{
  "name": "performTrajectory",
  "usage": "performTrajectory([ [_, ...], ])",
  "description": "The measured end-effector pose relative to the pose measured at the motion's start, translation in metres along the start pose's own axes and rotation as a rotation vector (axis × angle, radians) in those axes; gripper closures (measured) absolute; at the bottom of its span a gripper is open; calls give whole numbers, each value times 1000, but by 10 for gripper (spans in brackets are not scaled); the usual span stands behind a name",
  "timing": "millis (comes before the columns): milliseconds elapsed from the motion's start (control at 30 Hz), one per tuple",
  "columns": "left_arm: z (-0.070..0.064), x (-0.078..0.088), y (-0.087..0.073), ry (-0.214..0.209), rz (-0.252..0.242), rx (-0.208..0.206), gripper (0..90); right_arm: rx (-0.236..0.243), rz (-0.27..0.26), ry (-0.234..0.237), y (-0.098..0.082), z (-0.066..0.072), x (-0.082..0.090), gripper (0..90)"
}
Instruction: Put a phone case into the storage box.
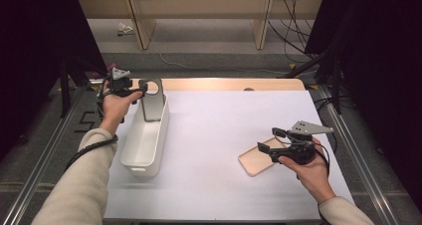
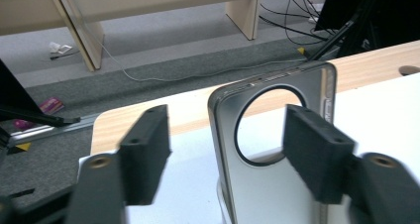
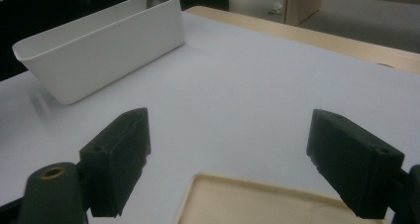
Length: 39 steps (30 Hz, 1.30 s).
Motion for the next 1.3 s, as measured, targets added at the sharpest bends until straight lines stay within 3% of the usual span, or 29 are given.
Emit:
performTrajectory([
  [200,-5,11,2,-11,8,-22,153,-2,5,2,-1,0,-1,178],
  [400,-10,21,-3,-34,27,-33,128,-4,10,0,-1,0,-1,175],
  [600,-20,40,-7,-55,-10,-35,127,-8,4,-5,0,-3,0,174],
  [833,-36,61,-19,-107,-33,-52,125,-13,12,-6,-2,-3,-1,172],
  [1167,-77,92,-36,-203,-64,-86,123,-12,20,-8,-3,-4,-2,172],
  [1300,-96,101,-47,-254,-59,-123,124,-14,21,-9,-3,-4,-2,172],
])
Point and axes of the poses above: each handheld gripper's, and its own axes: x roughly backward along the jaws, y roughly out of its top, z roughly to its left, the point moved 10 cm from there along -x, roughly forward along the jaws, and after that the axes turned 6 degrees about x, right-handed, at the moved point
